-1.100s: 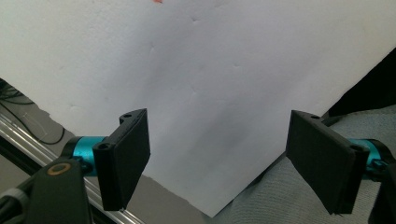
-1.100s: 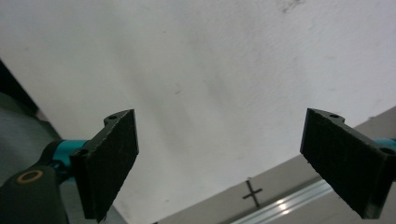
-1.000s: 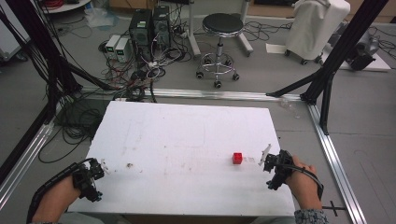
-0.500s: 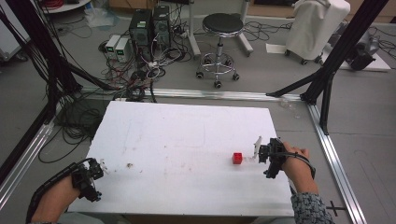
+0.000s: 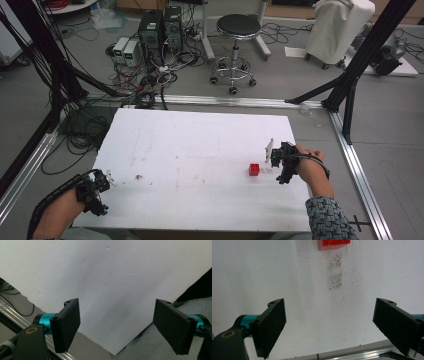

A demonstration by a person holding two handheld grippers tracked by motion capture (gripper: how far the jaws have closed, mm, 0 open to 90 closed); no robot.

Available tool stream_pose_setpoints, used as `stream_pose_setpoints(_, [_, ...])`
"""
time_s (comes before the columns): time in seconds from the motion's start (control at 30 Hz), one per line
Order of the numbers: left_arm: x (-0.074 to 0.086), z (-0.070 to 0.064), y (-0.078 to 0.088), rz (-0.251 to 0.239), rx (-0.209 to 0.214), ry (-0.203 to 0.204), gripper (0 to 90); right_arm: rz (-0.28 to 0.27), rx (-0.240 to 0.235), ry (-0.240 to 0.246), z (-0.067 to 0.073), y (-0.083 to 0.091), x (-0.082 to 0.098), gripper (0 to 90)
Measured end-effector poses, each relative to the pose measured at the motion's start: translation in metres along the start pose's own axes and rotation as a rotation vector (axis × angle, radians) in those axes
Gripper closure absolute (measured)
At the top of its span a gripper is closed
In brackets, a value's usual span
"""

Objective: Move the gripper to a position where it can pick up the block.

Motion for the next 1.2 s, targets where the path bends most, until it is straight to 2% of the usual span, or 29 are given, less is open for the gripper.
stream_pose_setpoints(0.1, [0.001,0.000,0.000,0.002,0.003,0.003,22.2,-0.012,-0.003,0.017,-0.005,0.002,-0.007,10.7])
stream_pose_setpoints(0.23, [0.001,0.000,0.000,0.001,0.003,0.004,22.2,-0.012,-0.018,0.064,-0.007,0.002,-0.014,10.7])
stream_pose_setpoints(0.6, [0.001,0.000,0.000,0.002,0.001,0.005,22.2,-0.006,-0.037,0.117,-0.011,-0.004,-0.026,10.7])
stream_pose_setpoints(1.2, [0.001,-0.001,-0.002,0.003,0.005,0.009,22.2,-0.018,-0.082,0.090,-0.019,-0.026,-0.055,10.7])
Point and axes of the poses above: each handheld gripper's, and its own axes: y roughly backward along the jaws, x roughly out of its underside, z roughly to its left, the point moved 7 cm from there along -y, roughly forward along the jaws, and after that the axes turned 5 degrees about -x, right-handed, at the moved point
